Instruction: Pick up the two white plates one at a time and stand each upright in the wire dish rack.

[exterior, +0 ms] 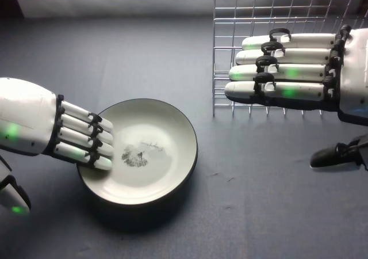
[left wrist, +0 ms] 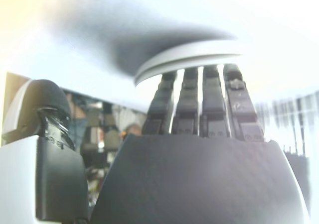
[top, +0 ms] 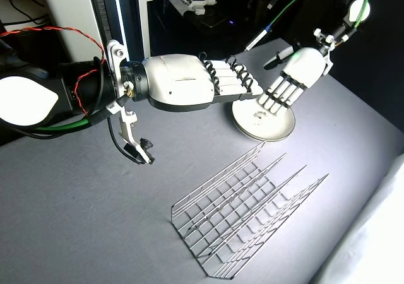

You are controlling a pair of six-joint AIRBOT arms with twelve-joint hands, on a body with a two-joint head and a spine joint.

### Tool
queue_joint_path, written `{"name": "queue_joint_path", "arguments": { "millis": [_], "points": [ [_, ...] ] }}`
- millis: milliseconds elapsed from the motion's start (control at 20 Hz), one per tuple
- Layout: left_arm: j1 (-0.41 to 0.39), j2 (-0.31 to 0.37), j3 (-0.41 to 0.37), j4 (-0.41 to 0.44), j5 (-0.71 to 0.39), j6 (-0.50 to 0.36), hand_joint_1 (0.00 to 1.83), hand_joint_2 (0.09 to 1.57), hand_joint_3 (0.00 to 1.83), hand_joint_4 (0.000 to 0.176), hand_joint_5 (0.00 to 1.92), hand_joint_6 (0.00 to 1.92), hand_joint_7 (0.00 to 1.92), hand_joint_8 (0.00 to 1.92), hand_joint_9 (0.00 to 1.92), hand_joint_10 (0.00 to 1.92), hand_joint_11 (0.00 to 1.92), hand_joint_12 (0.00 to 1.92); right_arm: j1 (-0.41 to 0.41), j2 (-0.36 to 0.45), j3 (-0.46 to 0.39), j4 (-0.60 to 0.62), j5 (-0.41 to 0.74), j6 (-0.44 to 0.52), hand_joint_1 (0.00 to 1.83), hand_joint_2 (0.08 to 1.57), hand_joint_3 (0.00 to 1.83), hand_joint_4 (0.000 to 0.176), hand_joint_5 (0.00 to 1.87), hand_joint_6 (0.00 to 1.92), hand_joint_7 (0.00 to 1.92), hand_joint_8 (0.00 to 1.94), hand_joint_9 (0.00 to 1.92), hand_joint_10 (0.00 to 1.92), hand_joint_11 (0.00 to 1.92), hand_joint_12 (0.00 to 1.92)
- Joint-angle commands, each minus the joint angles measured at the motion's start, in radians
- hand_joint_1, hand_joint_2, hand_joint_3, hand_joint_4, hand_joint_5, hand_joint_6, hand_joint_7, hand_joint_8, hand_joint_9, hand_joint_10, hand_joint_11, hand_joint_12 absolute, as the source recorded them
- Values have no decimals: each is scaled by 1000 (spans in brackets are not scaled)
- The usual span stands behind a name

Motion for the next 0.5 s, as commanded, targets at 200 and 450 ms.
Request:
{"name": "queue_joint_path", "arguments": {
  "millis": [200,450],
  "points": [
    [-6,-10,36,-27,-55,2,0,1090,0,0,0,0,0,0,0,0,0,0,4,3,-1,51,90,-2,1235,893,0,0,0,0,0,0,0,0,0,0],
    [11,-13,11,24,-71,31,0,1110,4,0,0,0,0,0,0,0,0,0,22,3,1,51,88,-4,1455,911,0,0,0,0,0,0,0,0,0,0]
  ]
}}
